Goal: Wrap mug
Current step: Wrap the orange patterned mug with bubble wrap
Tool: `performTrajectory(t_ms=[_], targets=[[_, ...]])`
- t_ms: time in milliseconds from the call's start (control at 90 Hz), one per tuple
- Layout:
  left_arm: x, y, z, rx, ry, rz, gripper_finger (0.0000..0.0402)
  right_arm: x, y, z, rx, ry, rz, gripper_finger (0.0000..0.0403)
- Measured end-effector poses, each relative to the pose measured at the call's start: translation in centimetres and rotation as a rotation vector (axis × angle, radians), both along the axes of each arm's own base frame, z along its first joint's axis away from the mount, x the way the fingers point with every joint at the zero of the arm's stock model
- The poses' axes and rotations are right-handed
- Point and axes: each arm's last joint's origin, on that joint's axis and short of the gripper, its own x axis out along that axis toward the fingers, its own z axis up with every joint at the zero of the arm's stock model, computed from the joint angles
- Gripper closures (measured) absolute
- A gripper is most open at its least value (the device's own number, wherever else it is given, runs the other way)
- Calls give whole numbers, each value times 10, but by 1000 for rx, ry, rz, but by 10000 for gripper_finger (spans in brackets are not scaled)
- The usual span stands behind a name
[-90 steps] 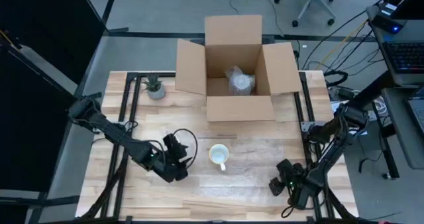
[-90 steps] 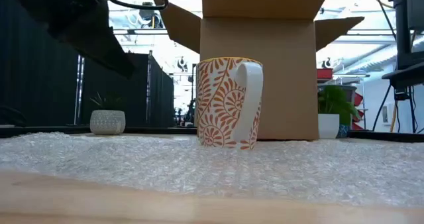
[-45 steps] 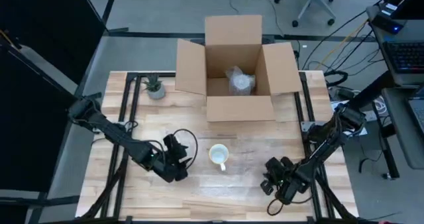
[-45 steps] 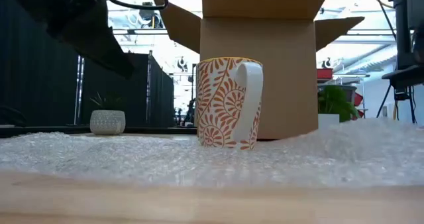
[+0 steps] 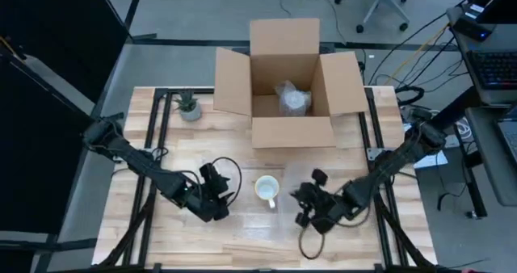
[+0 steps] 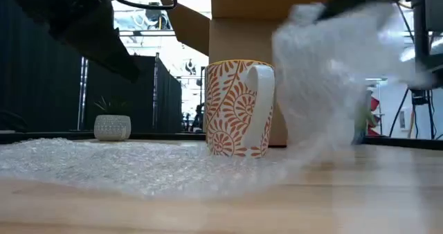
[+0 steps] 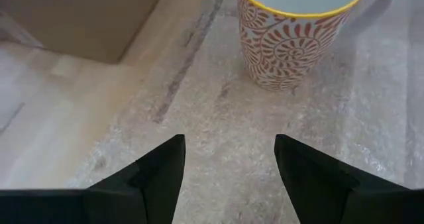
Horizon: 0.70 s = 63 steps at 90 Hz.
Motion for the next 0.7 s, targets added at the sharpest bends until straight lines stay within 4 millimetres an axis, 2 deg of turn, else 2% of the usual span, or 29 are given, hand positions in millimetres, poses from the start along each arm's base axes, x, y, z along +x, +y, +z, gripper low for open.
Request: performTrajectory(t_ms=[111,267,556,700], targets=[[0,0,0,0,0,0,180,14,-12,9,-26,-37,0,402],[0,0,0,0,0,0,180,30,-22,12,-22,-107,-15,401],[0,0,0,-1,-2,1,180,67,-30,-15,11,-127,71,401],[0,0,0,-2,-3,1,180,83,-28,-27,-37,-161,145,399]])
